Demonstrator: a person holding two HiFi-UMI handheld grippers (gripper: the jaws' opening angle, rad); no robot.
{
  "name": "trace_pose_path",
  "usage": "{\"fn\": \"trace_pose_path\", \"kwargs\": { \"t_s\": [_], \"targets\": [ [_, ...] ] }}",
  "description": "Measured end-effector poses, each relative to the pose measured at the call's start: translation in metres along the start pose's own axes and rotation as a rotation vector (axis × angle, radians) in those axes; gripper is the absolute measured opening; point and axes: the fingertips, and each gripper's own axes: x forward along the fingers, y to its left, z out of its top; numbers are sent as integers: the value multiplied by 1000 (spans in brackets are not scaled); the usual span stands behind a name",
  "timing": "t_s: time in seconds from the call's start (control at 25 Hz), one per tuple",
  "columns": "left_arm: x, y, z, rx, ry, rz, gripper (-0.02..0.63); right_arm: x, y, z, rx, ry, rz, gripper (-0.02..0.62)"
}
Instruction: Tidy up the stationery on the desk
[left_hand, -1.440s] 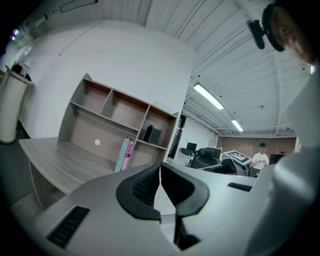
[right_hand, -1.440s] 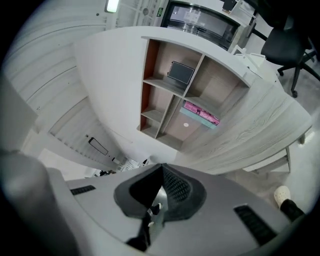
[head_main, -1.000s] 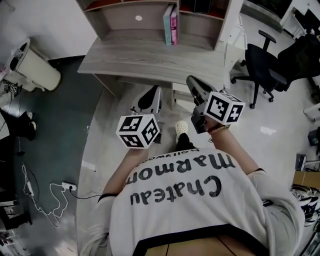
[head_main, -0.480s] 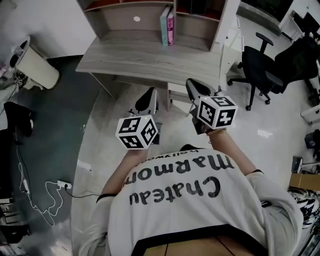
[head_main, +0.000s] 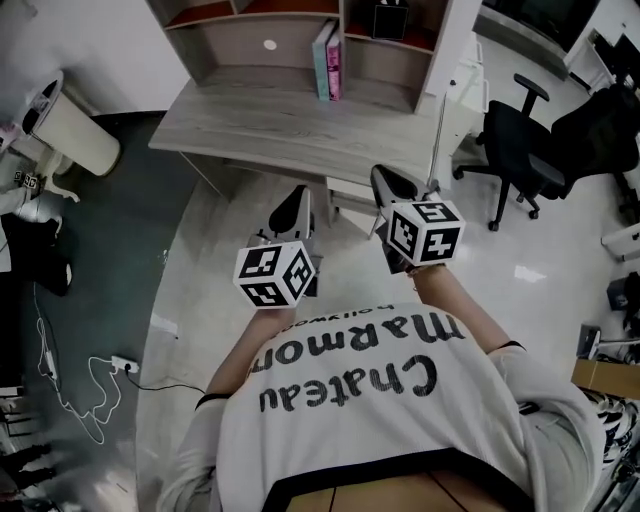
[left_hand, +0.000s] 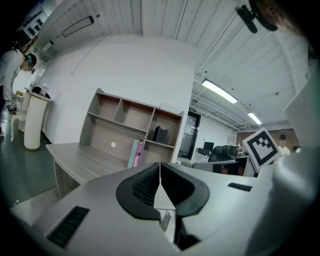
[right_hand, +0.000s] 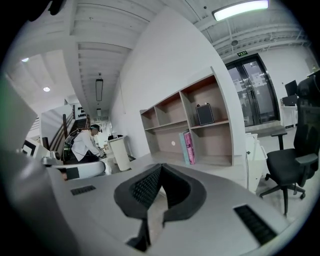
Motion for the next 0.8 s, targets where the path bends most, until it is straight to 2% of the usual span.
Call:
{"fn": "trace_pose_path", "kwargs": {
  "t_s": [0.28,0.8],
  "targets": [
    [0,0,-8,-15,18,26,23,1,-9,-10,6,32,4,11],
    [-17,3,-14,-44,11,61,23,-5,0,-19,5,58,19,11]
  ]
}}
